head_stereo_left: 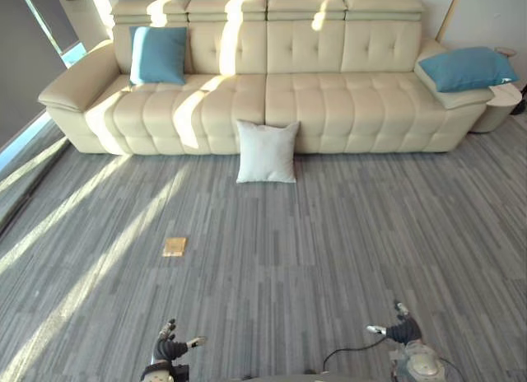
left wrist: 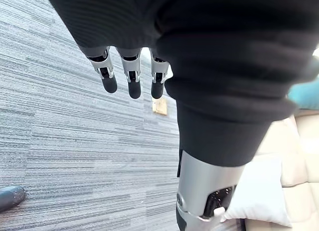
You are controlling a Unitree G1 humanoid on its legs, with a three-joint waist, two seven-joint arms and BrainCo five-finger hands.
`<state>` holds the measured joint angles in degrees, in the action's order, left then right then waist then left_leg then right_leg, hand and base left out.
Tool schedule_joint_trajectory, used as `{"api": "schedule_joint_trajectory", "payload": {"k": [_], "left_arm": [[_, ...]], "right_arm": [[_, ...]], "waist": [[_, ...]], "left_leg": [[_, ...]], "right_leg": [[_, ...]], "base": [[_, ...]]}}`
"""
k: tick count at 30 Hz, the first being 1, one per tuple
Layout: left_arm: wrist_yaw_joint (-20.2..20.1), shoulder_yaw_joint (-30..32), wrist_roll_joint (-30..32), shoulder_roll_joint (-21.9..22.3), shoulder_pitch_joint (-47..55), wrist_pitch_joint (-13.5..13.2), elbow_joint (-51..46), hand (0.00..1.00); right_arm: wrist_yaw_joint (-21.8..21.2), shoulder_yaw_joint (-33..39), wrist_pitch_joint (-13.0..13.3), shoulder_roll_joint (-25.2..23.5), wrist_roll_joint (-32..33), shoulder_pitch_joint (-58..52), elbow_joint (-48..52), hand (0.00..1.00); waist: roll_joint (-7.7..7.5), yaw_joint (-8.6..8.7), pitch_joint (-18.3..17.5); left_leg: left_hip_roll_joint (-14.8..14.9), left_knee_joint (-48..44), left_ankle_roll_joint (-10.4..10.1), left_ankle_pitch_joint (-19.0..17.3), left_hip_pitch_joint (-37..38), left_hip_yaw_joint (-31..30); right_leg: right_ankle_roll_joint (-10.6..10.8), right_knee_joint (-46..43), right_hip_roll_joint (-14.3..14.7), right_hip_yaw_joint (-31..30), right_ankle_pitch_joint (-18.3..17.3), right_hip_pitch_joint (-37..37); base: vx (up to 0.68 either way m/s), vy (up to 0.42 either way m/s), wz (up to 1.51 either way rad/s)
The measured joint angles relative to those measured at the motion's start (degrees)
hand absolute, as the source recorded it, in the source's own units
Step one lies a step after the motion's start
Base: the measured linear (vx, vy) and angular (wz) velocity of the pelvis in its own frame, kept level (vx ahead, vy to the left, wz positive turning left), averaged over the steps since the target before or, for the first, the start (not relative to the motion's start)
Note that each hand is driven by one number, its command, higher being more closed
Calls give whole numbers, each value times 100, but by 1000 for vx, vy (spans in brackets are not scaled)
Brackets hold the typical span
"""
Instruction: Pick up cushions and gather them together orderly.
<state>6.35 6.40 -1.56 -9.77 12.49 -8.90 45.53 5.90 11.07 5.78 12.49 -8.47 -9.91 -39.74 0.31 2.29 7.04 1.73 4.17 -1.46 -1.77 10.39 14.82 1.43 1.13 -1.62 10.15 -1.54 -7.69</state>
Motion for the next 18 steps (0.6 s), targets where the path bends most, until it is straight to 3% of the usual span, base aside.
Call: {"api": "schedule_joint_trajectory", "payload": {"k": [18], "left_arm": [[-18,54,-20,92,-3,96,-226,0]], "right_arm": [[14,421,-183,12,176,214,-167,0]], "waist": [[96,3,55]], "left_leg": [[-38,61,-23,22,-137,-22]], "right_leg": [[76,-62,-40,36,-68,169]], "base": [[-11,-12,1]]}}
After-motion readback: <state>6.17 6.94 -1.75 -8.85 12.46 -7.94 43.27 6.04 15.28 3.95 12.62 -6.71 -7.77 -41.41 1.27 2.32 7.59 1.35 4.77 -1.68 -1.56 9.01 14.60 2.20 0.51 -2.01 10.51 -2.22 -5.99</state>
